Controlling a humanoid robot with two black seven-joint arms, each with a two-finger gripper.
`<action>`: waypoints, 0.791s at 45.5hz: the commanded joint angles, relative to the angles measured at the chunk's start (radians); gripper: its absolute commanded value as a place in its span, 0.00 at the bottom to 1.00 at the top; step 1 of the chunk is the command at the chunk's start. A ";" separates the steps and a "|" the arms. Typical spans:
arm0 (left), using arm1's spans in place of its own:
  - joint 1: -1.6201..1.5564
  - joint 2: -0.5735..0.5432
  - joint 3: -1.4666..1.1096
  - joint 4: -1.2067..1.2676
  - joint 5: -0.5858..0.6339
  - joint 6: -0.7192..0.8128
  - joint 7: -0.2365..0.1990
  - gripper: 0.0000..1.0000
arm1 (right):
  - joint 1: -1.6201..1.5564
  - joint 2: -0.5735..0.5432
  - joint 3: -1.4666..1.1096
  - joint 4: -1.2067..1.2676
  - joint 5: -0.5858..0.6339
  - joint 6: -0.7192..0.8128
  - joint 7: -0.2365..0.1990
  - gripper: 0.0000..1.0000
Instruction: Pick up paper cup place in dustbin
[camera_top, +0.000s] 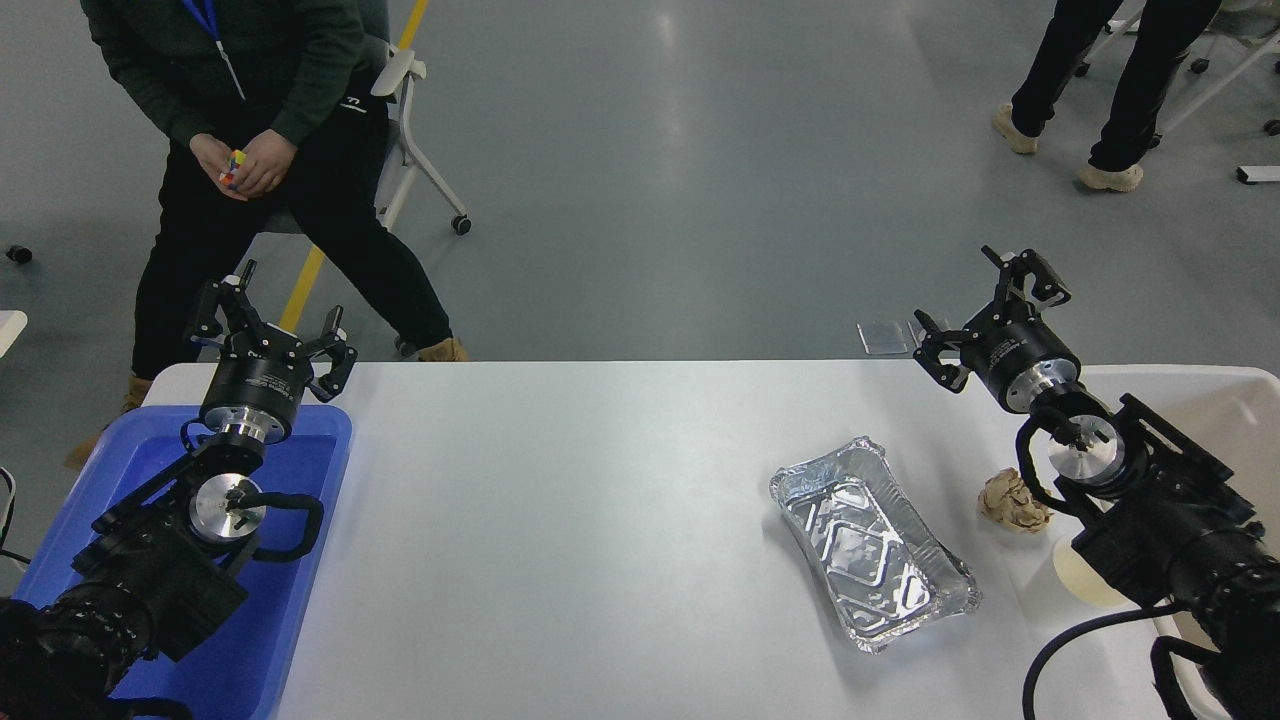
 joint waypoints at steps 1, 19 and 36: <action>0.001 0.000 -0.001 0.000 0.000 0.000 0.000 0.99 | 0.003 -0.002 -0.009 0.000 -0.001 0.000 0.000 1.00; 0.001 0.000 0.000 0.000 -0.002 0.000 -0.012 0.99 | 0.015 -0.001 -0.065 0.001 -0.004 -0.001 0.000 1.00; 0.001 0.000 0.000 0.000 -0.002 0.000 -0.012 0.99 | 0.018 -0.022 -0.073 0.026 -0.019 0.008 0.000 1.00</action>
